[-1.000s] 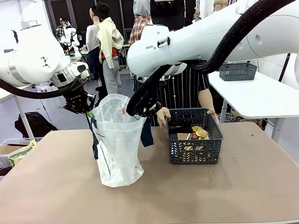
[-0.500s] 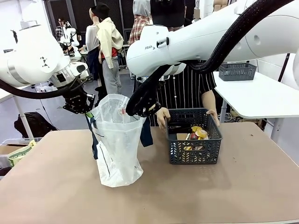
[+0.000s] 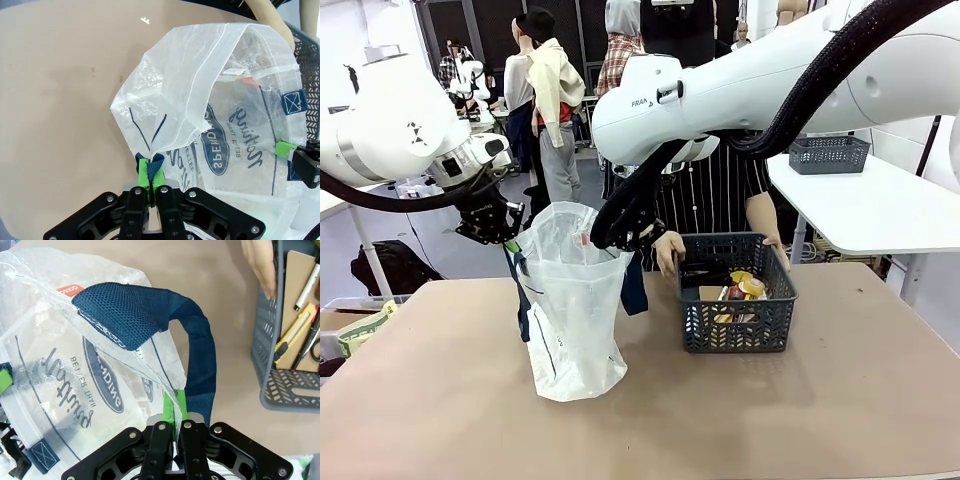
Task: Transfer purchased items from the store into the shopping bag.
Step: Move the Reusable shopping bag to the right side of the table.
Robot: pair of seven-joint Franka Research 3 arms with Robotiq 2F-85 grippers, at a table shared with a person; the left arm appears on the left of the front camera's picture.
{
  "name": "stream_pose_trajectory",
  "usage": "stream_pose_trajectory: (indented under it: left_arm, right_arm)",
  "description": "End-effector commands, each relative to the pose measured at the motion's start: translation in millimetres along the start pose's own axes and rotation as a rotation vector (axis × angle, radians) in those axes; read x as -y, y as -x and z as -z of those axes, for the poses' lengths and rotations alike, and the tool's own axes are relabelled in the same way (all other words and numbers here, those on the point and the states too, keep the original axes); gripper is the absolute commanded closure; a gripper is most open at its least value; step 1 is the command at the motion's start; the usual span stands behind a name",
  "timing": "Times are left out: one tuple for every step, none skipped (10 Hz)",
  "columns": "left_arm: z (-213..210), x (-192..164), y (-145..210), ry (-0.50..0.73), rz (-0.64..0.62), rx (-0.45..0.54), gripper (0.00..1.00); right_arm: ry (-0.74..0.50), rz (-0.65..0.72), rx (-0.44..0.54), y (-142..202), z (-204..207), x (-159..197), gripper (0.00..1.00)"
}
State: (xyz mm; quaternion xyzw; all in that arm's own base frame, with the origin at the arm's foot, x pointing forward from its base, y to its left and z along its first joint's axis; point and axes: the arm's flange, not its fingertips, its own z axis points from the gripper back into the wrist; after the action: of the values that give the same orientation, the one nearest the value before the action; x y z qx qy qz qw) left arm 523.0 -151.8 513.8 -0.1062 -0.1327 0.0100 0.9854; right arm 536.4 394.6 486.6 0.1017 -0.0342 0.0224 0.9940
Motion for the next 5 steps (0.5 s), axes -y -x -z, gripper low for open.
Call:
stream_pose_trajectory:
  left_arm:
    - [-0.8, -0.1, 0.4, 0.001, 0.001, 0.001, 1.0]
    - [-0.8, -0.1, 0.4, 0.001, 0.001, 0.001, 1.0]
    - [-0.8, -0.1, 0.4, 0.001, 0.001, 0.001, 1.0]
    - [-0.8, -0.1, 0.4, 0.001, 0.001, 0.001, 1.0]
    - [-0.8, -0.1, 0.4, 0.001, 0.001, 0.001, 1.0]
  right_arm:
    - [-0.004, 0.007, -0.01, 1.1, 1.9, 2.6, 1.0]
    - [-0.004, 0.007, -0.01, 1.1, 1.9, 2.6, 1.0]
    - [-0.004, 0.007, -0.01, 1.1, 1.9, 2.6, 1.0]
    - [-0.004, 0.007, -0.01, 1.1, 1.9, 2.6, 1.0]
    - [-0.004, 0.007, -0.01, 1.1, 1.9, 2.6, 1.0]
